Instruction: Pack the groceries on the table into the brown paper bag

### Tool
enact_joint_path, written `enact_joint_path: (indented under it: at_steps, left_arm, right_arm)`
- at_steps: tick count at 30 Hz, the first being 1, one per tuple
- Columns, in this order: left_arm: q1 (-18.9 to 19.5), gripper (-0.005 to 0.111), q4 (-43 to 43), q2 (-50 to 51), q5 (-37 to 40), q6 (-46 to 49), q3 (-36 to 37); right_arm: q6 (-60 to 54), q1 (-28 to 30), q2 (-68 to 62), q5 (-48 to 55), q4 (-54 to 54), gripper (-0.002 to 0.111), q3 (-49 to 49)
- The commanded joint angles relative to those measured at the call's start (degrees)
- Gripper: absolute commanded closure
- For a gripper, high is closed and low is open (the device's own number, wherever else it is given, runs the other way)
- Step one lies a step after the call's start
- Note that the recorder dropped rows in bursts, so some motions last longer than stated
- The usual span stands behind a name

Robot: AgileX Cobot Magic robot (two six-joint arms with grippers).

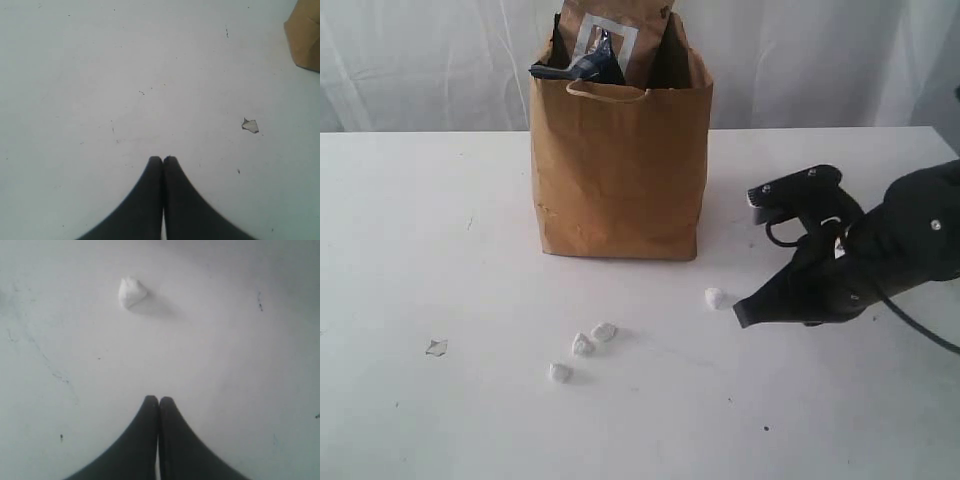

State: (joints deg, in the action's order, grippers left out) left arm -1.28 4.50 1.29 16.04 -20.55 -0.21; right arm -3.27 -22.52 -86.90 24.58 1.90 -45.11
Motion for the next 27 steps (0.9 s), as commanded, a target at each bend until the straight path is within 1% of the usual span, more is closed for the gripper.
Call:
enact_joint_path:
  at_steps: [1,3,8,17,27]
  left_arm:
    - [0.3,0.107,0.4,-0.2,-0.1,-0.1,0.2]
    - [0.3,0.107,0.4,-0.2,-0.1,-0.1,0.2]
    - [0.3,0.107,0.4,-0.2,-0.1,-0.1,0.2]
    - [0.3,0.107,0.4,-0.2,-0.1,-0.1,0.2]
    - [0.3,0.107,0.4,-0.2,-0.1,-0.1,0.2]
  right_arm:
    - [-11.3,2.5,1.5,9.0,11.0,0.108,-1.5]
    - [-15.2,2.7,1.6,12.0,14.2,0.108,-2.3]
    - [-19.8,2.3,1.6,11.6,19.0,0.108,-2.4]
    - [-20.9,2.0,1.6,8.0,16.9,0.108,-2.1]
    - [-20.9,1.9,1.6,0.4,16.8,0.108,-2.1]
